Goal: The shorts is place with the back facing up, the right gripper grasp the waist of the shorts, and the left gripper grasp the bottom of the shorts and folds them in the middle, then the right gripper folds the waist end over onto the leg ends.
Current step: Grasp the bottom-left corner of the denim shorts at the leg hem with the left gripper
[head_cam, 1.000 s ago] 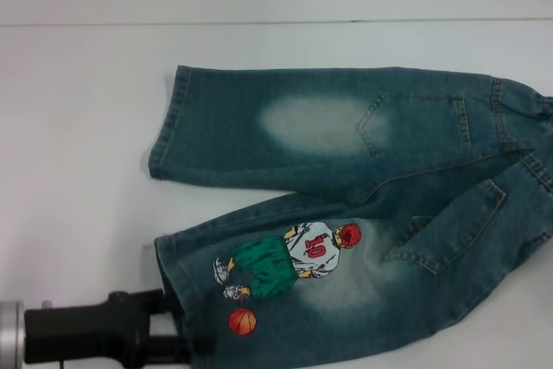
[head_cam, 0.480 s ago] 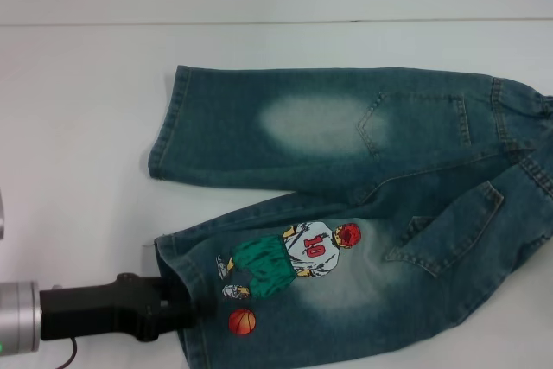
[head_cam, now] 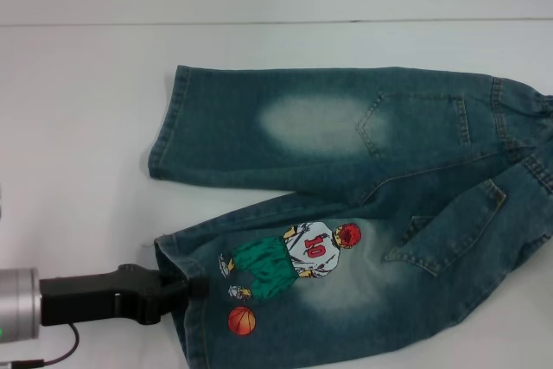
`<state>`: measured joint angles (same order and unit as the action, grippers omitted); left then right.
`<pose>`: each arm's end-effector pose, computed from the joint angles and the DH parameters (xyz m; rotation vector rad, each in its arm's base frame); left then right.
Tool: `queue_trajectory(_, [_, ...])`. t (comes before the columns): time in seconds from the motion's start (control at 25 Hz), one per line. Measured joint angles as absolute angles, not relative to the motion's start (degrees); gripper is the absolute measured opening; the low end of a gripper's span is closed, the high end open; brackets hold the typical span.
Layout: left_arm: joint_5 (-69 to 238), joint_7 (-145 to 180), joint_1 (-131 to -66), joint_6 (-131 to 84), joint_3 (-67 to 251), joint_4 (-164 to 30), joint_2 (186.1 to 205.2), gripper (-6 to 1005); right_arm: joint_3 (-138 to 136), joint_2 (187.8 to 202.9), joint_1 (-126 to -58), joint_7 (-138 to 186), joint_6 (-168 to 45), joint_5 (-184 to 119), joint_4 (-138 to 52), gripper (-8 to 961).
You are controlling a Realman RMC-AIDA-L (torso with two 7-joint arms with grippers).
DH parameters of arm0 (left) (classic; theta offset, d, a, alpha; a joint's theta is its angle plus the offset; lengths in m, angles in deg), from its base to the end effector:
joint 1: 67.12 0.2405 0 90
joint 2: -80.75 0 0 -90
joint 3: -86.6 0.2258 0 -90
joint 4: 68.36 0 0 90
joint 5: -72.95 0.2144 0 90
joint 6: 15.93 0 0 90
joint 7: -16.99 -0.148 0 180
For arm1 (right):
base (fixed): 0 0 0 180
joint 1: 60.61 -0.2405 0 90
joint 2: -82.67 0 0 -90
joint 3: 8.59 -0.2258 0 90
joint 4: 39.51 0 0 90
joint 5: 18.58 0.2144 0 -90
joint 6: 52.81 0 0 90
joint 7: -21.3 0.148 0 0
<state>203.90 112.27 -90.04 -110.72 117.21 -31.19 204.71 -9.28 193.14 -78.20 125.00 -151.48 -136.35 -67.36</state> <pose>-0.2846 0.2493 -0.0231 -2.6823 -1.3546 -0.6492 0.3531 0.2474 0.1201 -1.8322 1.4490 1.2392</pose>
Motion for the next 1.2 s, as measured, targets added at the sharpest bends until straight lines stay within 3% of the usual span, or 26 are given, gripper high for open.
queue_trajectory(0.16, [203.68,115.22,-89.92,-115.11,116.64,-28.33,204.42,39,-9.55,192.89,-77.52,125.86,-151.96,-136.25,-67.36,83])
queue_trajectory(0.6, [200.53,121.36,-92.45,-122.39,112.81,-23.37,203.39,39,-13.40,192.33,-75.37,128.87,-152.52,-135.04,-66.47,86])
queue_trajectory(0.92, [198.25,126.88,-98.42,-114.55,112.35,-25.41,200.17,38,-15.34,192.76,-76.56,129.38,-148.89,-129.21,-62.07,88])
queue_trajectory(1.08, [197.02,128.37,-100.34,-109.45,111.75,-25.72,198.59,39,-15.46,193.87,-77.89,129.28,-144.13,-126.19,-60.08,90])
queue_trajectory(1.2, [196.84,128.40,-102.54,-105.44,111.52,-27.24,197.85,37,-15.53,195.82,-79.35,128.66,-139.99,-123.15,-59.54,90])
